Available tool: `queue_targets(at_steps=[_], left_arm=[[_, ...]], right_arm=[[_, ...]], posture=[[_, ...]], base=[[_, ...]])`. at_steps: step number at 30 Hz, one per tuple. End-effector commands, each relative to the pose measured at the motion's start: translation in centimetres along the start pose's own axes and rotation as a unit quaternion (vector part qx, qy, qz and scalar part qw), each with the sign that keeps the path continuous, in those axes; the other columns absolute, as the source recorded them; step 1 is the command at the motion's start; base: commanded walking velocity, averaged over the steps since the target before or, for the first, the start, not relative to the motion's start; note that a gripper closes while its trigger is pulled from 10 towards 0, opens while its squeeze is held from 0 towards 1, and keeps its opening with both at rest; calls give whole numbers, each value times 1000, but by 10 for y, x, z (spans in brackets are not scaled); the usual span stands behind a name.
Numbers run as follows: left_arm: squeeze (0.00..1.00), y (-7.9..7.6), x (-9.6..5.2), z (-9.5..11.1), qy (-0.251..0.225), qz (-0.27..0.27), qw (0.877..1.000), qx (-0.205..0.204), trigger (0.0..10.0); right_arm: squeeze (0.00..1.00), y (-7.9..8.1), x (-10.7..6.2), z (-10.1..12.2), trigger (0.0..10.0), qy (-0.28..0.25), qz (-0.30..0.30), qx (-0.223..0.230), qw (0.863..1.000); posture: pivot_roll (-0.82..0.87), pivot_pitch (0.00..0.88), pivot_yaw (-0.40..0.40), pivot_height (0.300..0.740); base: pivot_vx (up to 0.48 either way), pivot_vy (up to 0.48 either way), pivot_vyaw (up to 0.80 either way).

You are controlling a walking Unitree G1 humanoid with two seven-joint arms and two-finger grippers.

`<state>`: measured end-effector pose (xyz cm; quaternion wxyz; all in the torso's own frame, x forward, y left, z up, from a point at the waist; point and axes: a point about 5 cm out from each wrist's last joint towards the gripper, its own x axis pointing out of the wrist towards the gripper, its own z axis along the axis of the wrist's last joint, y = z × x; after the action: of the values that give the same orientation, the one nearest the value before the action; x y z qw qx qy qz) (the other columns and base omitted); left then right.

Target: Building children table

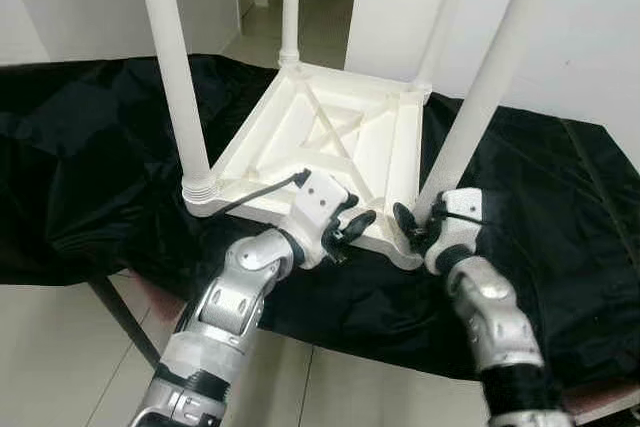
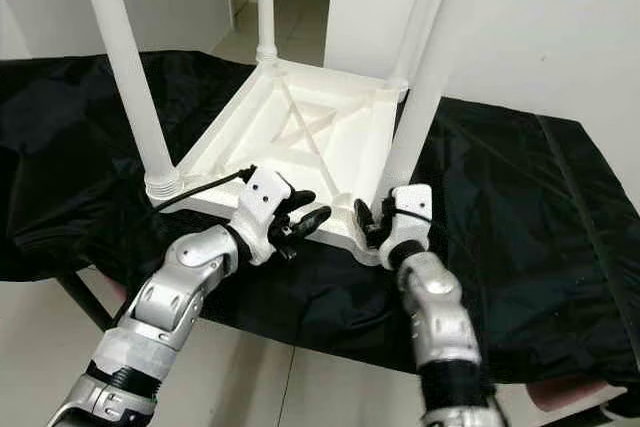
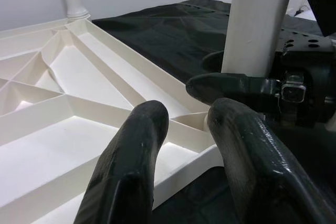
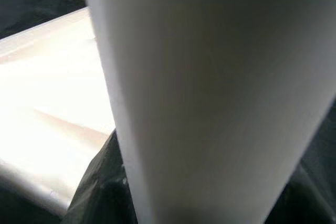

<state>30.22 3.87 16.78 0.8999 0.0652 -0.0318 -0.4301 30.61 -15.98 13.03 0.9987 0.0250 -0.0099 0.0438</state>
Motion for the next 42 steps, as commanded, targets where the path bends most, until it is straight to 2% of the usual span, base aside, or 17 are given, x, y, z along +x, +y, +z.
queue_targets(at_steps=[1, 7, 8, 16, 17, 24, 25, 26, 27, 28, 30, 31, 32, 33, 34, 36, 42], left_arm=[[0, 2, 0, -1, 3, 39, 999, 4, 10000], [0, 2, -1, -1, 3, 40, 999, 4, 10000], [0, 2, -1, -1, 3, 40, 999, 3, 10000], [0, 0, 1, -1, 2, 36, 999, 4, 10000], [0, 0, 1, 0, 2, 37, 999, 4, 10000], [0, 0, 0, 0, 1, 37, 999, 4, 10000], [0, 0, -1, 0, 2, 37, 999, 4, 10000], [0, 0, -1, 0, 2, 37, 999, 4, 10000], [0, 0, -1, -1, 3, 36, 999, 4, 10000], [0, -2, -2, -1, 4, 32, 999, 4, 10000], [0, -2, -2, -1, 4, 32, 999, 4, 10000], [0, -3, -2, -2, 4, 30, 1000, 3, 10000], [0, -3, -2, -2, 4, 30, 1000, 3, 10000], [0, -4, -2, -2, 5, 27, 1000, 3, 10000], [0, -4, -2, -2, 5, 27, 1000, 3, 10000], [0, -5, -1, -1, 5, 24, 1000, 4, 10000], [0, -5, 0, 1, 4, 24, 1000, 6, 10000]], right_arm=[[0, -7, -5, -10, 10000, 25, -39, 7, 999], [0, 7, -14, -11, 10000, 18, -129, 28, 991], [0, 23, -15, -8, 10000, 19, -107, 35, 993], [0, 15, -18, -3, 10000, 7, -97, 43, 994], [1000, 9, -19, 2, 10000, -11, -88, 35, 995], [1000, -4, -18, 4, 10000, -16, -64, 31, 997], [1000, -10, -17, 4, 10000, -7, -26, 21, 999], [1000, -10, -17, 4, 10000, -7, -26, 21, 999], [1000, -15, -15, 5, 10000, 3, 20, 7, 1000], [0, -17, -14, 7, 10000, 3, 77, -24, 997], [0, -17, -14, 7, 10000, 3, 77, -24, 997], [0, -19, -13, 9, 10000, 4, 113, -46, 993], [0, -19, -13, 9, 10000, 4, 113, -46, 993], [0, -17, -11, 11, 10000, 5, 162, -59, 985], [0, -17, -11, 11, 10000, 5, 162, -59, 985], [0, -13, -5, 14, 10000, 9, 232, -71, 970], [0, -14, 4, 15, 10000, 28, 293, -91, 951]], posture=[[-5, 0, -75, 740], [-2, 0, -76, 740], [-5, 0, -75, 740], [-6, 0, -81, 740], [-3, 0, -82, 740], [-1, 0, -83, 740], [-1, 0, -82, 740], [-1, 0, -82, 740], [-1, 0, -82, 740], [-1, 0, -82, 740], [-1, 0, -82, 740], [-1, 0, -82, 740], [-1, 0, -82, 740], [-10, 0, -68, 740], [-10, 0, -68, 740], [-10, 0, -68, 740], [-8, 0, -67, 740]], base=[[0, 0, 0], [0, 0, 0], [0, 0, 0], [0, 0, 0], [0, 0, 0], [0, 0, 0], [0, 0, 0], [0, 0, 0], [0, 0, 0], [0, 0, 0], [0, 0, 0], [0, 0, 0], [0, 0, 0], [0, 0, 0], [0, 0, 0], [0, 0, 0], [0, 0, 0]])
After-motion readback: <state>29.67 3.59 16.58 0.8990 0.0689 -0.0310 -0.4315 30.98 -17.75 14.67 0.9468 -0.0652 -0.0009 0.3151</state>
